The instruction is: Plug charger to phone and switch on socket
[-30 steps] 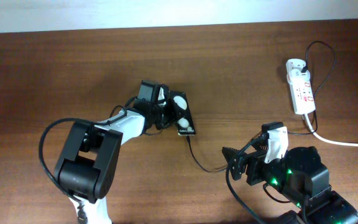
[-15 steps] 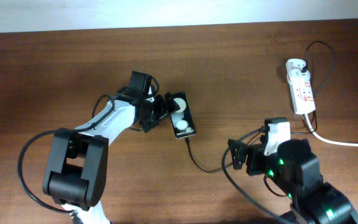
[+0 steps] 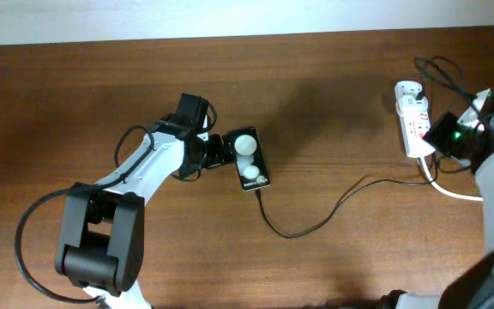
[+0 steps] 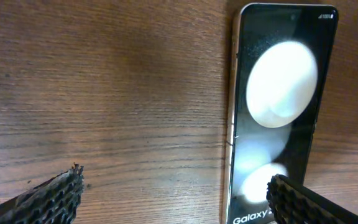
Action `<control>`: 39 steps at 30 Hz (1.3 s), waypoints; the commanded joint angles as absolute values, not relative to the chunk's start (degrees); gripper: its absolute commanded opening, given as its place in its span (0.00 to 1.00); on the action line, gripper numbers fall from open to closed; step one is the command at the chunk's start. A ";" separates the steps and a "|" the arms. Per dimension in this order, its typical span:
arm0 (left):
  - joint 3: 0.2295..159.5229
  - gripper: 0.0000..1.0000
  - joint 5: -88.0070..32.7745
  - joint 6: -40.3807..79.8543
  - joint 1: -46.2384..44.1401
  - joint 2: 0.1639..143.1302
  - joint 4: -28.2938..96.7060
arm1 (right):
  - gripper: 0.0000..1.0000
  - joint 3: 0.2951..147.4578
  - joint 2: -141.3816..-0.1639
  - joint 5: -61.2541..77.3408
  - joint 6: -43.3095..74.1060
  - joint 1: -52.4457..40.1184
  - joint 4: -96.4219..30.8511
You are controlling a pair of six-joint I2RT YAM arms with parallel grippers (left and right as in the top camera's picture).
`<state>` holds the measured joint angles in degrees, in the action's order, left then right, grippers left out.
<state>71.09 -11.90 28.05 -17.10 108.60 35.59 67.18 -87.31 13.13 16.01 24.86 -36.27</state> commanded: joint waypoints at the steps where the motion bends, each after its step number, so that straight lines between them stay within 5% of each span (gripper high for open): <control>1: 72.10 0.99 -11.51 26.83 -16.75 107.00 35.62 | 0.04 74.56 -95.77 13.89 14.48 26.76 -35.53; 11: 72.10 0.99 -11.51 26.85 -16.75 107.00 34.59 | 0.04 84.60 -117.73 16.34 14.37 28.82 -28.95; 28: 72.10 0.99 -11.49 26.87 -16.75 107.00 33.91 | 0.04 84.60 -123.81 17.98 14.09 26.20 -20.27; 39: 72.10 0.99 -11.51 26.87 -16.75 107.00 33.91 | 0.04 84.60 -124.03 20.82 13.74 25.04 -25.91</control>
